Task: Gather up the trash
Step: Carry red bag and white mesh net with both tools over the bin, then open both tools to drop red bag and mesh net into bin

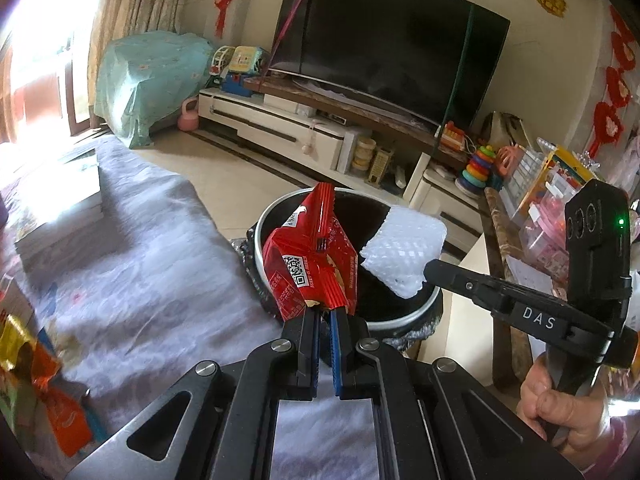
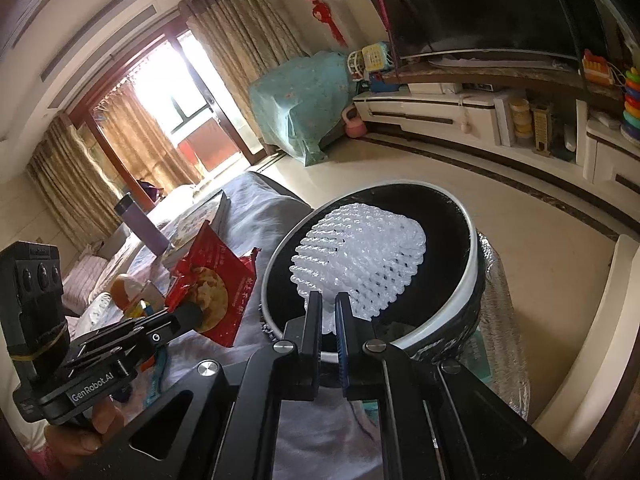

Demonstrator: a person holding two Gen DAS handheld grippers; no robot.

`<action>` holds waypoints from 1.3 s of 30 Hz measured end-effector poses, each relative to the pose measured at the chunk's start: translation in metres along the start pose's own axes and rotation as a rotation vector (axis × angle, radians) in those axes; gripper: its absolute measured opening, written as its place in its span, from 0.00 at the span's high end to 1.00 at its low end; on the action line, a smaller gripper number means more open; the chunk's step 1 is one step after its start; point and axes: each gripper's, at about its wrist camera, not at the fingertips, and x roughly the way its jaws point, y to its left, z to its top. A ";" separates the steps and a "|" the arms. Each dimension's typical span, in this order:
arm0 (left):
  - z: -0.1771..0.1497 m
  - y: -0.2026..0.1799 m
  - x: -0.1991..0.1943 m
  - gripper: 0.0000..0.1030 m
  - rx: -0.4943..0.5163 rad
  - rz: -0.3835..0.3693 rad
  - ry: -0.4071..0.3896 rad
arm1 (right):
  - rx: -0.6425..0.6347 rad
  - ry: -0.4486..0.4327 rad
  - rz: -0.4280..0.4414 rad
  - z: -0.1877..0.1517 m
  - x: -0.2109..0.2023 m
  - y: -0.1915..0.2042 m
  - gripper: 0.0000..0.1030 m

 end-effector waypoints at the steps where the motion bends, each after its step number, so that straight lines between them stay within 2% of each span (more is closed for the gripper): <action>1: 0.002 0.000 0.003 0.97 0.000 0.000 0.001 | 0.000 0.002 -0.002 0.001 0.000 -0.001 0.94; 10: 0.022 -0.006 0.029 0.97 0.006 -0.004 0.021 | -0.004 0.016 -0.019 0.013 0.010 -0.010 0.94; 21: 0.028 -0.009 0.050 0.97 0.011 -0.001 0.050 | -0.013 0.044 -0.042 0.016 0.019 -0.016 0.93; 22: 0.029 -0.010 0.053 0.94 0.012 0.002 0.056 | -0.014 0.046 -0.044 0.016 0.019 -0.017 0.92; 25: 0.029 -0.009 0.054 0.72 0.002 0.019 0.055 | -0.007 0.050 -0.044 0.017 0.021 -0.020 0.87; 28: 0.023 -0.011 0.048 0.63 0.005 0.032 0.044 | 0.002 0.039 -0.038 0.016 0.017 -0.021 0.79; 30: 0.017 -0.011 0.044 0.57 0.003 0.038 0.041 | 0.009 0.030 -0.038 0.014 0.014 -0.022 0.65; 31: 0.013 -0.010 0.041 0.55 0.000 0.043 0.040 | 0.012 0.027 -0.035 0.013 0.013 -0.021 0.62; 32: 0.009 -0.009 0.038 0.54 -0.005 0.047 0.042 | 0.014 0.024 -0.030 0.012 0.012 -0.021 0.56; 35: -0.003 -0.004 0.028 0.51 -0.031 0.050 0.045 | 0.017 0.013 -0.027 0.010 0.007 -0.019 0.49; 38: -0.016 0.001 0.014 0.49 -0.057 0.059 0.038 | 0.018 -0.002 -0.015 0.005 0.003 -0.013 0.31; 39: -0.022 0.003 0.007 0.49 -0.069 0.063 0.035 | 0.015 -0.008 -0.010 0.003 0.001 -0.009 0.28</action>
